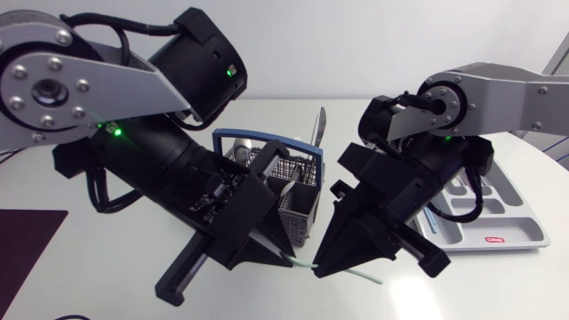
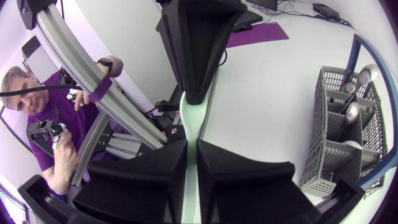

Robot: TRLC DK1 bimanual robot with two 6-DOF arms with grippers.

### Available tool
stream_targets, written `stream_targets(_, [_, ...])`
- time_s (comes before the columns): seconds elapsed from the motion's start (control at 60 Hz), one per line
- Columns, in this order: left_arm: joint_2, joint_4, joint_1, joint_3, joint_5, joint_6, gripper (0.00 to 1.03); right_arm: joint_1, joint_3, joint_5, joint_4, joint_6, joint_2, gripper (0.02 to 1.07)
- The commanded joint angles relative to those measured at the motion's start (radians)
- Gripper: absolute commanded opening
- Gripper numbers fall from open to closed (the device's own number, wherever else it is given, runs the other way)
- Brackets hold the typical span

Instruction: Sort the cutlery from the basket into the organizer compartments.

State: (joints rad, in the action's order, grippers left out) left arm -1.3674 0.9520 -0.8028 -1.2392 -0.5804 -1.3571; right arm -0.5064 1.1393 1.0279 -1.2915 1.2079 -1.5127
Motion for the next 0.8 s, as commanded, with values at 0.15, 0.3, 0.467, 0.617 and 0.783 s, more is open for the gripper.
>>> stream_targets(0.15, [-0.024,-0.125,0.065,-0.051,-0.007,0.104,0.93,0.048,-0.015,0.023,-0.035,0.056,-0.009,0.08])
stream_targets(0.3, [-0.021,-0.171,0.108,-0.055,-0.009,0.147,0.96,0.12,-0.049,0.001,-0.031,0.076,-0.001,0.08])
stream_targets(0.467, [-0.013,-0.233,0.165,-0.054,-0.007,0.207,0.98,0.269,-0.101,-0.057,-0.002,0.108,0.036,0.08])
stream_targets(0.617, [-0.007,-0.315,0.205,-0.016,-0.006,0.268,0.98,0.416,-0.191,-0.184,0.187,0.045,0.1,0.08])
stream_targets(0.783, [-0.01,-0.386,0.215,0.014,0.036,0.345,0.98,0.565,-0.286,-0.315,0.413,0.024,0.146,0.08])
